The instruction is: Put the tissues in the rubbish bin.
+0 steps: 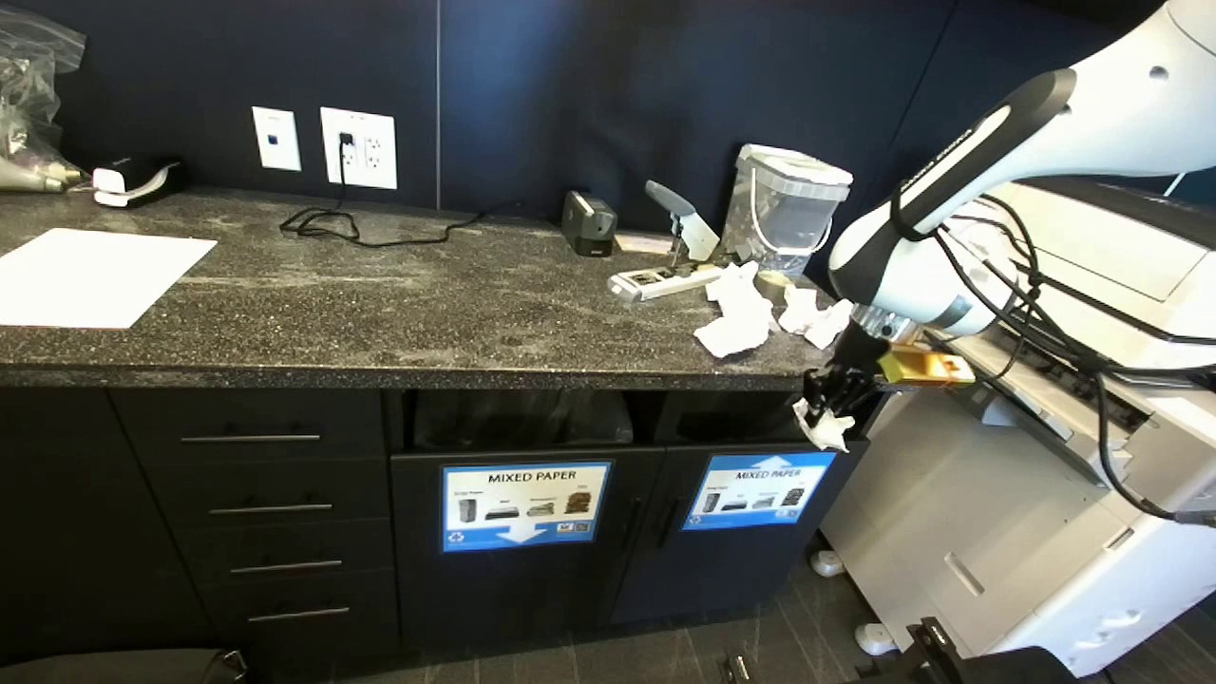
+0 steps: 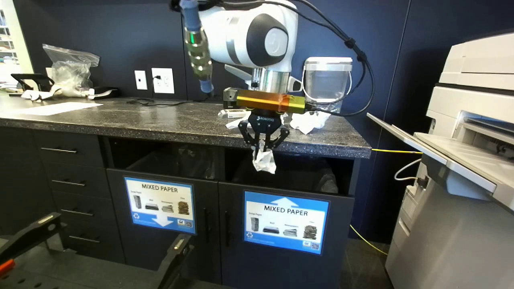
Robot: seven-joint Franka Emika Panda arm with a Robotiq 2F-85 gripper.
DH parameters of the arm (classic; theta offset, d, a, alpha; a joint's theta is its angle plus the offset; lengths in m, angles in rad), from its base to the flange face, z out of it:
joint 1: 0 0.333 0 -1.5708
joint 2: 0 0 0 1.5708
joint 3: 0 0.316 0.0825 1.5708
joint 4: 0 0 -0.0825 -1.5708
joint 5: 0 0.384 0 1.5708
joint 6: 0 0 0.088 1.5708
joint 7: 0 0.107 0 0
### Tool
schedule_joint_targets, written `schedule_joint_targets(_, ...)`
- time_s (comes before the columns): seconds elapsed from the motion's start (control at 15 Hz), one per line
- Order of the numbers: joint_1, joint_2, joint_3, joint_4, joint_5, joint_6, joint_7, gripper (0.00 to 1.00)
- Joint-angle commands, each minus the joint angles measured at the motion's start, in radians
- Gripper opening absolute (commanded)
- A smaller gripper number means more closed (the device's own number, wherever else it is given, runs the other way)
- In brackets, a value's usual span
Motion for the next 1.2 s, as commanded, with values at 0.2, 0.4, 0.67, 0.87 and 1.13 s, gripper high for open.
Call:
schedule_joint_targets(0.2, -0.056, 0.022, 0.128, -0.147, 0.103, 0.215, -0.154, 0.16)
schedule_joint_targets(0.4, -0.096, 0.097, 0.176, -0.154, 0.085, 0.348, -0.173, 0.15)
schedule_joint_targets(0.67, -0.226, 0.259, 0.281, -0.121, -0.018, 0.58, -0.147, 0.16)
schedule_joint_targets(0.87, -0.346, 0.391, 0.345, -0.076, -0.2, 0.737, -0.032, 0.16)
schedule_joint_targets(1.13, -0.416, 0.529, 0.336, 0.012, -0.445, 0.88, 0.185, 0.17)
